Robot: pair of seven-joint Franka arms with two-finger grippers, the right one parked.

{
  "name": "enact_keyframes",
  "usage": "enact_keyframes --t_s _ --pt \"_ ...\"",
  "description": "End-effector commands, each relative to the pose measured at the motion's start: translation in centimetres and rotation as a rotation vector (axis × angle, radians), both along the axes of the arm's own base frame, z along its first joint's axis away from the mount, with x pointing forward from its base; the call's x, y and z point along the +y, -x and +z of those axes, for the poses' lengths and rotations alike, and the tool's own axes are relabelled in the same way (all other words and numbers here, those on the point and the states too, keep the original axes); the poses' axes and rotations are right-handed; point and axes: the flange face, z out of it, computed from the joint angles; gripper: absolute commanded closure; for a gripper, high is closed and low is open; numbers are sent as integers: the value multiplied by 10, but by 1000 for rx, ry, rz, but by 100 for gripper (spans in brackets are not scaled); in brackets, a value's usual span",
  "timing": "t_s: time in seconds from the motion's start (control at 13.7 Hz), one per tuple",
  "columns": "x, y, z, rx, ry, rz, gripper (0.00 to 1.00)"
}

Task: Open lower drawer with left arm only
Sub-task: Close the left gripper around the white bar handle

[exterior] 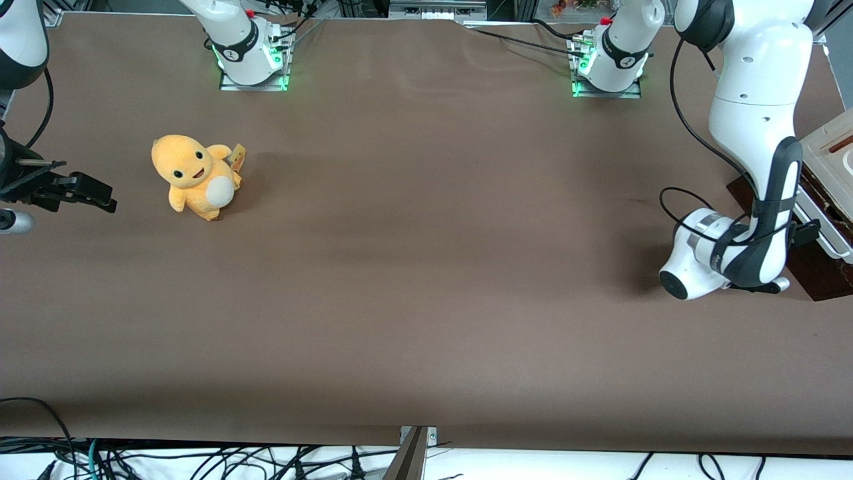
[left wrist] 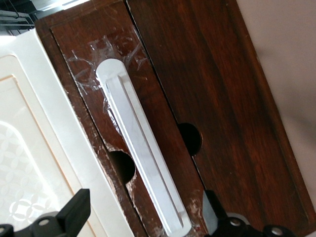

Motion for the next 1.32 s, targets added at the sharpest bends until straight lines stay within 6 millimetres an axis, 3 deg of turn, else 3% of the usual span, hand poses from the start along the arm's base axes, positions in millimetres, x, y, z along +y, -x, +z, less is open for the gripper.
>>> enact_keyframes --t_s 0.0,0.15,0.37,0.8,1.24 --pt "19 -7 -3 -8 -41 -10 0" --pt "36 -9 -3 -14 -52 -4 0" --pt "36 -10 -14 -12 -39 -12 7" --pt "38 -10 -14 -9 -42 -16 55" --pt "42 -14 -16 -2 -41 -24 70"
